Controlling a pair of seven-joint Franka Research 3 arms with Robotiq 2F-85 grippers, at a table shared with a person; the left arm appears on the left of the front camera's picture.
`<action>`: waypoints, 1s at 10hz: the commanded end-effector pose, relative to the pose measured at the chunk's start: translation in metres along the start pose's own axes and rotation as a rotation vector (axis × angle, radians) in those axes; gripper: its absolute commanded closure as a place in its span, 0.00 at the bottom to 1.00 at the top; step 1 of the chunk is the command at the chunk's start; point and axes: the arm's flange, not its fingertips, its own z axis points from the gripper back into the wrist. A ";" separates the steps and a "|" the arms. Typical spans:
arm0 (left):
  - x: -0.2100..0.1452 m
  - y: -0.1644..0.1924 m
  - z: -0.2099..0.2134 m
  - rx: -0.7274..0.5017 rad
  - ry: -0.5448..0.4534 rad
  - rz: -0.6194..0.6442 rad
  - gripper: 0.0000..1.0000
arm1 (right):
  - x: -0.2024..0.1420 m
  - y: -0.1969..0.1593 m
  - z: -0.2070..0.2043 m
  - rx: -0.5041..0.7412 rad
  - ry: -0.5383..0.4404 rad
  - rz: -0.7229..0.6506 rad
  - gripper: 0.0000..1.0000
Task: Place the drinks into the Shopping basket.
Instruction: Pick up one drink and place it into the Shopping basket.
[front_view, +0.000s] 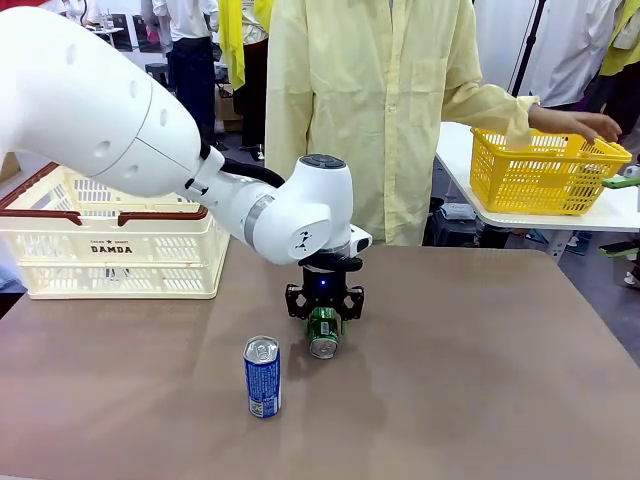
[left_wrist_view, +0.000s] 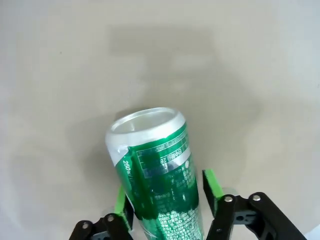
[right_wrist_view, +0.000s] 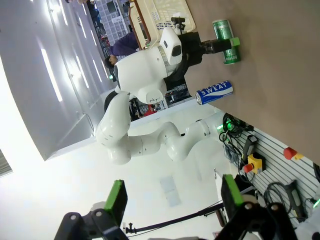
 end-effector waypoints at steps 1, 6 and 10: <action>0.006 0.000 -0.003 0.032 -0.016 -0.027 1.00 | -0.002 0.003 0.002 -0.002 0.011 -0.006 0.00; 0.004 0.002 0.013 0.050 -0.038 -0.036 1.00 | -0.002 0.003 0.002 -0.002 0.011 -0.006 0.00; 0.016 0.033 0.213 0.066 -0.185 -0.184 1.00 | -0.002 0.003 0.002 -0.002 0.011 -0.006 0.00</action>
